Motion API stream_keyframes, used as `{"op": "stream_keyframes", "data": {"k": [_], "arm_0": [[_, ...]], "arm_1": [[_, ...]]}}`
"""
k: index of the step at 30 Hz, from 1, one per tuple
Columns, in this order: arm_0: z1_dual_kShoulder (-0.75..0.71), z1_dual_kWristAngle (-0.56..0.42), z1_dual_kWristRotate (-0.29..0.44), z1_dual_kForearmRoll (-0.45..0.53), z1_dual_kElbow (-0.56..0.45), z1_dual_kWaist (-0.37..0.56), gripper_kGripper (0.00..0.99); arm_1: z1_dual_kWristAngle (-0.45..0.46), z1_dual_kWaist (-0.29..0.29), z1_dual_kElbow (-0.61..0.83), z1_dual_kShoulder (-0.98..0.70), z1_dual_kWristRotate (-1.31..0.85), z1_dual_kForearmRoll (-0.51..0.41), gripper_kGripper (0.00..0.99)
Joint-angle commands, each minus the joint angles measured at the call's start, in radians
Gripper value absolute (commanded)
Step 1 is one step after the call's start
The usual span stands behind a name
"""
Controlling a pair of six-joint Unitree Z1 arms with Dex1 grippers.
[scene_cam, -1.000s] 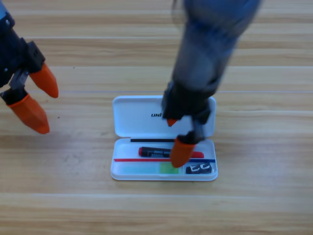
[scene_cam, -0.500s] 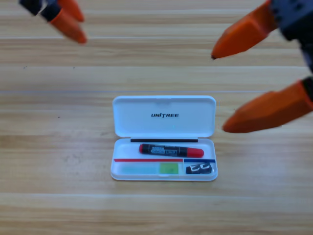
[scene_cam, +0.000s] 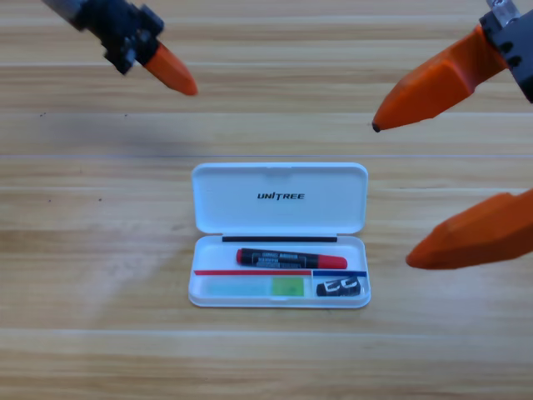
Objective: Clean up eraser and pencils
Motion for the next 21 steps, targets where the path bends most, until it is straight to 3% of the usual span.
{"op": "stream_keyframes", "data": {"k": [1, 9, 21], "arm_0": [[0.131, -0.025, 0.009, 0.011, 0.01, -0.016, 0.0], [0.27, -0.102, 0.072, 0.069, 0.006, -0.058, 0.0], [0.278, -0.143, 0.093, 0.098, 0.018, -0.116, 0.0]], "arm_1": [[0.024, 0.015, 0.035, 0.018, 0.006, -0.025, 0.99], [0.024, 0.015, 0.035, 0.043, 0.006, -0.025, 0.99], [0.033, 0.015, 0.026, 0.072, 0.006, -0.032, 0.99]]}}
